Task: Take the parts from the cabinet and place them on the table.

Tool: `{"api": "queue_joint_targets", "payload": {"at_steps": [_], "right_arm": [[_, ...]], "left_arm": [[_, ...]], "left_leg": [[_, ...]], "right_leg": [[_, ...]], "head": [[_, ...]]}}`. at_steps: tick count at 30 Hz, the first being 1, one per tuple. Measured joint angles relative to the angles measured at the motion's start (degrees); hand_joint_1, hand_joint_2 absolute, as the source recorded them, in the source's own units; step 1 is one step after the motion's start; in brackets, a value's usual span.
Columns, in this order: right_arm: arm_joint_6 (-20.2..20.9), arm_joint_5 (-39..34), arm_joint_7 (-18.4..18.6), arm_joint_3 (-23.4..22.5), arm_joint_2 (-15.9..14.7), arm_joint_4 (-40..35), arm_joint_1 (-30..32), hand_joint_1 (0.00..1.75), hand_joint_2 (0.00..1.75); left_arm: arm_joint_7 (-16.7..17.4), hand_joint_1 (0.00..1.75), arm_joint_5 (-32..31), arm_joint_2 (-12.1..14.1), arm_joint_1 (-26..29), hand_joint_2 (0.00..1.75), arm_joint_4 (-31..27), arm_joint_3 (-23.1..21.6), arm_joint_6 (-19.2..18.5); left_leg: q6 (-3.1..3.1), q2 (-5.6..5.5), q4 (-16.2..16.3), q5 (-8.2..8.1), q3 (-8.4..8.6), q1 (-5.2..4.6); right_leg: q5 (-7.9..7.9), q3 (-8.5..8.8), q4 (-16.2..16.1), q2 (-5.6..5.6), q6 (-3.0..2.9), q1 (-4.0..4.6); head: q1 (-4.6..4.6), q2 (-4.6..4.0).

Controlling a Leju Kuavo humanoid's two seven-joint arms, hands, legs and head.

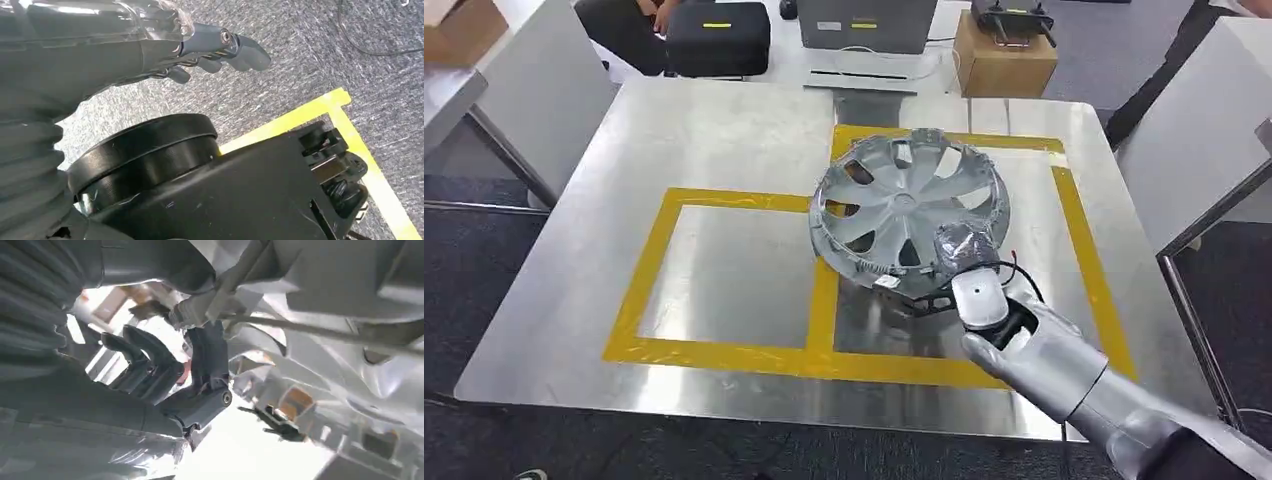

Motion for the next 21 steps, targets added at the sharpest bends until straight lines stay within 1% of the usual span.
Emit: {"api": "queue_joint_targets", "payload": {"at_steps": [4, 8, 10, 16, 21], "right_arm": [[1.6, 1.5, 0.0, -7.5, 0.0, -1.5, 2.9, 1.75, 1.75], [4.0, 6.2, 0.0, -13.6, 0.3, -2.9, 5.7, 1.75, 1.75], [5.0, 6.8, 0.0, -16.9, 0.3, -4.0, 7.0, 1.75, 1.75], [5.4, 5.9, 0.0, -22.5, 0.5, -6.0, 9.0, 1.75, 1.75], [4.7, 4.3, 0.0, -23.7, 0.4, -6.8, 9.5, 1.75, 1.75]], "left_arm": [[0.0, 0.00, 0.0, 0.1, 0.0, 1.75, 0.0, 0.0, 0.0], [0.5, 0.00, 0.2, 0.2, 0.0, 1.75, 0.0, 0.0, 0.0], [0.5, 0.00, 0.2, 0.2, 0.0, 1.75, 0.0, 0.0, -0.1], [0.4, 0.00, 0.2, 0.3, 0.0, 1.75, 0.0, -0.3, -0.1], [-1.2, 0.00, 1.3, 0.3, 0.0, 1.75, 0.0, -0.3, -0.1]], "left_leg": [[0.01, 0.11, 0.0, -0.01, 0.01, -0.03], [0.02, 0.12, 0.0, -0.01, 0.00, -0.05], [0.05, 0.18, 0.0, -0.03, 0.01, -0.06], [0.09, 0.43, 0.0, -0.06, 0.03, -0.07], [0.20, 0.72, 0.0, -0.14, 0.09, -0.07]], "right_leg": [[0.00, 0.05, -0.2, 0.01, 0.01, -0.03], [0.02, 0.10, -0.2, 0.00, 0.03, -0.04], [0.02, 0.12, -0.2, 0.00, 0.03, -0.04], [0.04, 0.11, -0.3, 0.05, 0.06, -0.04], [0.04, 0.10, -0.3, 0.22, 0.07, -0.04]], "head": [[0.00, 0.00], [0.00, 0.00], [0.00, 0.00], [0.00, 0.00], [0.00, 0.00]]}}
